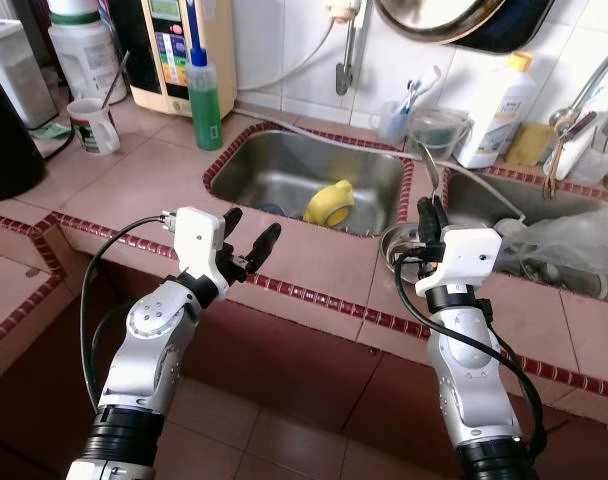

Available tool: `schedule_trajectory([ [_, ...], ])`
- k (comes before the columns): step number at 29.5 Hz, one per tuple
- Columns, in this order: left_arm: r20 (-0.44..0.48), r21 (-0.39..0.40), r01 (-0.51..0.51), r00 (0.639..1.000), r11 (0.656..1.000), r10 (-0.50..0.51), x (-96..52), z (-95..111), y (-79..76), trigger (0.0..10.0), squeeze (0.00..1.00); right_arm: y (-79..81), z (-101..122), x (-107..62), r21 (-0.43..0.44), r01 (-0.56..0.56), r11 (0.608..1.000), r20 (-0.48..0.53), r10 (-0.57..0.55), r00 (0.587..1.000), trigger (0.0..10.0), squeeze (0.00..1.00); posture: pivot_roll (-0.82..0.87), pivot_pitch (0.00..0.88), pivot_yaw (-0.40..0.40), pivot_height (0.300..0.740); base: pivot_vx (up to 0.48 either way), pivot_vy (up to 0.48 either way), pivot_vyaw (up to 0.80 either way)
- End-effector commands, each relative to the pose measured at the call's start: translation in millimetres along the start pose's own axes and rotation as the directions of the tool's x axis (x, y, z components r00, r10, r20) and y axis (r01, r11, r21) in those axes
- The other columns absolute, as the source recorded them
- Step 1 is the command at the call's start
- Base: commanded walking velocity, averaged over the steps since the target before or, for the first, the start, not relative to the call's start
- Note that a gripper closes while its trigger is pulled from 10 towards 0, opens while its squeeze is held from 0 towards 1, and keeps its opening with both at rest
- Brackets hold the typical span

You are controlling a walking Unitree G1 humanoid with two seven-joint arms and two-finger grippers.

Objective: Kitchen organization

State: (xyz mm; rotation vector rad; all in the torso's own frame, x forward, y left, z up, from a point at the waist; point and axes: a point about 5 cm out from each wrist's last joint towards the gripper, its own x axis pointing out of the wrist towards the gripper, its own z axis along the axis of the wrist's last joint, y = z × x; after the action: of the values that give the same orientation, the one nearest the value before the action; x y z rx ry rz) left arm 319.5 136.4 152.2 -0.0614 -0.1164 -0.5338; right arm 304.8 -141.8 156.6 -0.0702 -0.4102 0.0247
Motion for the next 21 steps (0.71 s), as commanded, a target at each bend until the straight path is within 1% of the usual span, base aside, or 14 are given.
schedule_trajectory([
  [1, 0.009, -0.005, 0.016, 1.000, 1.000, -0.016, 1.0, 3.9, -1.8, 10.0, 0.00, -1.2, 3.4, 2.2, -0.007, -0.005, 1.000, 0.018, 0.005, 1.000, 10.0, 0.00, 0.10, 0.000, -0.045, 0.740, 0.000, 0.349, 0.00],
  [3, 0.009, -0.005, 0.016, 1.000, 1.000, -0.016, 1.0, 4.2, -1.9, 10.0, 0.00, -1.1, 3.6, 2.3, -0.007, -0.006, 1.000, 0.019, 0.006, 1.000, 10.0, 0.00, 0.11, 0.000, -0.047, 0.740, 0.000, 0.352, 0.00],
  [17, 0.002, -0.007, 0.023, 1.000, 1.000, -0.023, -0.1, 3.7, -3.8, 10.0, 0.00, -0.6, 3.6, 1.6, -0.008, -0.009, 1.000, 0.019, 0.009, 1.000, 10.0, 0.00, 0.10, 0.000, -0.043, 0.740, 0.000, 0.480, 0.00],
  [21, 0.001, 0.026, 0.037, 0.999, 0.999, -0.037, -0.1, 4.3, -5.6, 10.0, 0.00, -0.6, 3.3, 0.8, -0.009, -0.008, 1.000, 0.017, 0.008, 1.000, 10.0, 0.00, 0.10, 0.000, -0.040, 0.740, 0.000, 0.000, 0.00],
])
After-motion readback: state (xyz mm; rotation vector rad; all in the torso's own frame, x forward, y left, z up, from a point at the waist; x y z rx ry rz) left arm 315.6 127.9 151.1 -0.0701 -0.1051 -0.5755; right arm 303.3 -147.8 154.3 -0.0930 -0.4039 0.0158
